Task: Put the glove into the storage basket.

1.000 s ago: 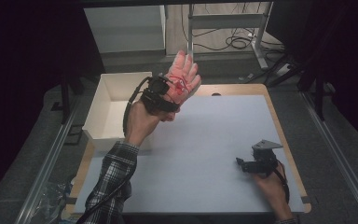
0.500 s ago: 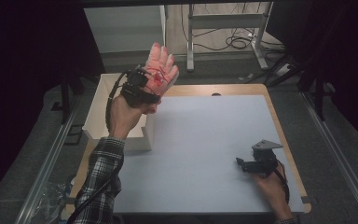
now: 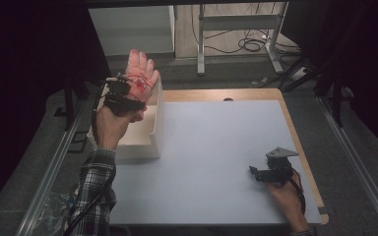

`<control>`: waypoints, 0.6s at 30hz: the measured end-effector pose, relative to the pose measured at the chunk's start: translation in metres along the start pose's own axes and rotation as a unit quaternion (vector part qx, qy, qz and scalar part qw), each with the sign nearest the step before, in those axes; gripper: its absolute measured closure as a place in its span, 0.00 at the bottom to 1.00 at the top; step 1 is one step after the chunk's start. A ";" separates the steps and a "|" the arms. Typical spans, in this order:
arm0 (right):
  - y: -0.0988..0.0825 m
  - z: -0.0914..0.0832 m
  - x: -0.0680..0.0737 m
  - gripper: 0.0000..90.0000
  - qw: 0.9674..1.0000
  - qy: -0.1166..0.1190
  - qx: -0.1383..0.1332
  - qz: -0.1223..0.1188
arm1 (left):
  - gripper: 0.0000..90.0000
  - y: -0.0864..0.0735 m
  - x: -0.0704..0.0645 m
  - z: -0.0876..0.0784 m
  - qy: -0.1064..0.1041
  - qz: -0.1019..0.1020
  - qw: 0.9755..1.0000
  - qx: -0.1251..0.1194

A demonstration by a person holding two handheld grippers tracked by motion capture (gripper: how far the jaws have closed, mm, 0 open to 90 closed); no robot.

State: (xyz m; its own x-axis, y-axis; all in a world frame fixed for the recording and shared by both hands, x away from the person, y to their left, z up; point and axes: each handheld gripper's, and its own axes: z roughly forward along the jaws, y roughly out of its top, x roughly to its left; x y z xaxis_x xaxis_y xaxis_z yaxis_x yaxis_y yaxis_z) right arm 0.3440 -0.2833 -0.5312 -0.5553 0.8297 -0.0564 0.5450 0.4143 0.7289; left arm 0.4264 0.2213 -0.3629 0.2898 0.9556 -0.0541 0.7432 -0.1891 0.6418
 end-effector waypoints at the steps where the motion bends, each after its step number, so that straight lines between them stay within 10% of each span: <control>1: 0.000 0.000 0.000 0.18 1.000 0.000 0.000 0.000 | 0.51 -0.002 0.003 0.001 0.003 -0.003 1.000 0.001; 18: 0.000 0.000 0.000 0.18 1.000 0.000 0.000 0.001 | 0.50 -0.028 0.016 0.057 0.013 -0.030 0.999 0.015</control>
State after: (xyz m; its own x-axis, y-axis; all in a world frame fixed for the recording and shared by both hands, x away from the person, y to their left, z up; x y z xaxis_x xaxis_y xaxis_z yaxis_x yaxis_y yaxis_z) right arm 0.3439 -0.2832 -0.5312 -0.5542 0.8306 -0.0551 0.5463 0.4129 0.7287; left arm 0.4443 0.2292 -0.4256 0.2293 0.9707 -0.0715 0.7768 -0.1382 0.6144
